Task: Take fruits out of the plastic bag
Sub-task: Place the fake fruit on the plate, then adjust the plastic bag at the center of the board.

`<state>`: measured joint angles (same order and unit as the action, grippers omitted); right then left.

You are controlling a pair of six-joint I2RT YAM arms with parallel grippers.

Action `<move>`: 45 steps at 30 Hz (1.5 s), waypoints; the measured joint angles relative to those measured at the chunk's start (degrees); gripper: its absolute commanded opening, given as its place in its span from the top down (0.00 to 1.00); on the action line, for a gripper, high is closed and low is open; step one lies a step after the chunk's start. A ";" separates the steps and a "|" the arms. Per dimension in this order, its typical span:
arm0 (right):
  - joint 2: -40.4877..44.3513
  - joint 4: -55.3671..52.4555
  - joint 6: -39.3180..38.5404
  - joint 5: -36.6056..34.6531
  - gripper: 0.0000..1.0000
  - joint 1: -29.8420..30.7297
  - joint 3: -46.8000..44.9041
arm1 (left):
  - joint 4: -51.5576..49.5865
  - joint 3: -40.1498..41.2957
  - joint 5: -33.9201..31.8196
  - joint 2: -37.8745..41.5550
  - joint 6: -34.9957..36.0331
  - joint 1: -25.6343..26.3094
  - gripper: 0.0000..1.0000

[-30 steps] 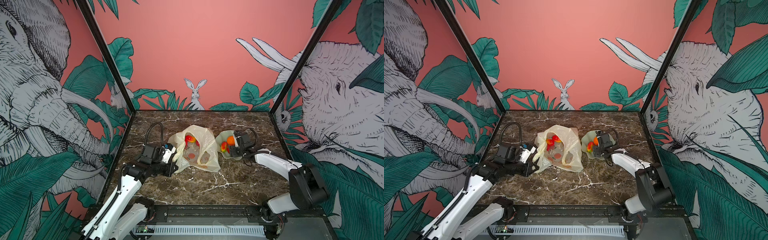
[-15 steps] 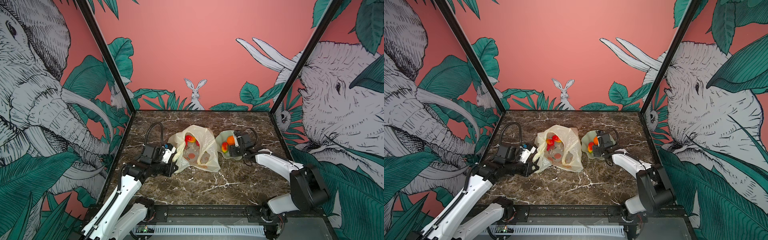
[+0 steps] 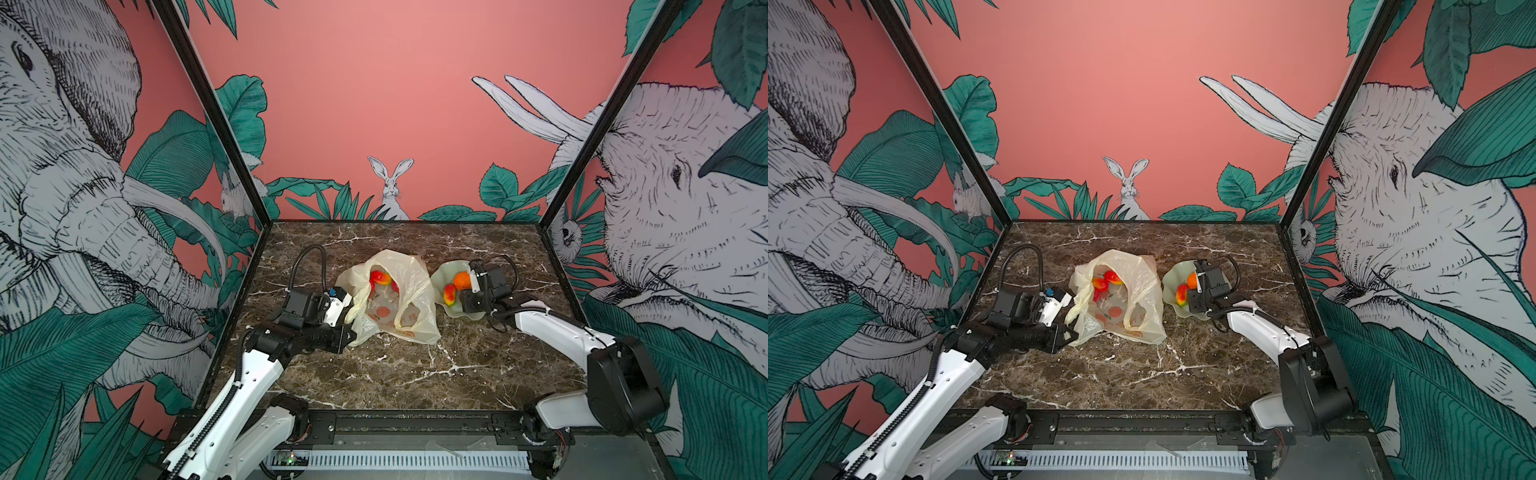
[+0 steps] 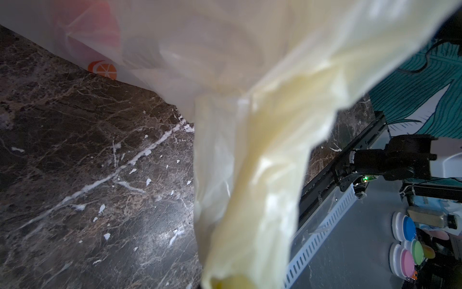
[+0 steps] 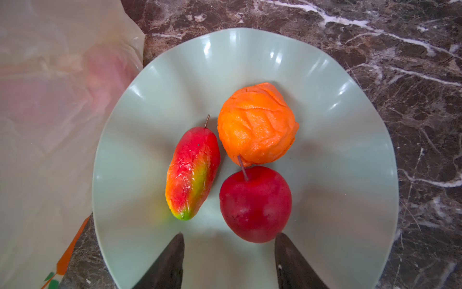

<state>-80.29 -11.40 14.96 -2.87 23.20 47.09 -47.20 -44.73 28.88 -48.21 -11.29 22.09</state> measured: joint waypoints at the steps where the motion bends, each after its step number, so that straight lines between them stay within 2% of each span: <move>1: 0.28 -0.02 0.00 0.39 0.49 0.00 0.00 | 0.00 0.00 0.00 0.00 0.00 0.00 1.00; 8: 7.69 2.38 -2.27 10.01 0.53 0.76 0.11 | 0.02 0.00 0.31 1.05 0.17 0.00 1.00; 12: 12.46 7.41 -6.16 17.29 0.49 5.14 1.11 | 0.07 0.00 1.14 2.99 0.42 0.00 1.00; 17: 12.66 9.40 -17.03 24.52 0.45 14.91 5.53 | 0.48 0.00 2.10 5.01 0.63 0.00 1.00; 21: 9.73 8.52 -27.85 29.53 0.51 22.38 10.10 | 0.44 0.00 2.27 6.99 0.66 0.00 1.00; 24: 5.90 6.91 -33.75 31.28 0.57 24.83 13.62 | 0.33 -0.04 2.36 8.50 0.42 0.02 1.00; 28: 1.29 5.46 -40.09 30.88 0.59 26.67 15.98 | -1.75 -0.74 1.95 9.62 -0.42 0.02 1.00; 32: -3.26 4.20 -45.53 28.57 0.57 28.83 17.79 | -5.44 -1.99 0.17 10.03 -2.19 0.02 1.00; 41: -15.65 4.39 -54.80 13.53 0.54 34.60 22.56 | -12.72 -3.10 -3.50 7.63 -5.27 0.07 1.00; 45: -19.54 5.64 -55.98 8.68 0.43 34.64 22.97 | -13.03 -3.10 -4.24 9.77 -5.84 0.07 1.00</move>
<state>-99.83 -5.76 -41.01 5.80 57.84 70.06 -60.23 -47.83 24.64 -38.44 -17.12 22.15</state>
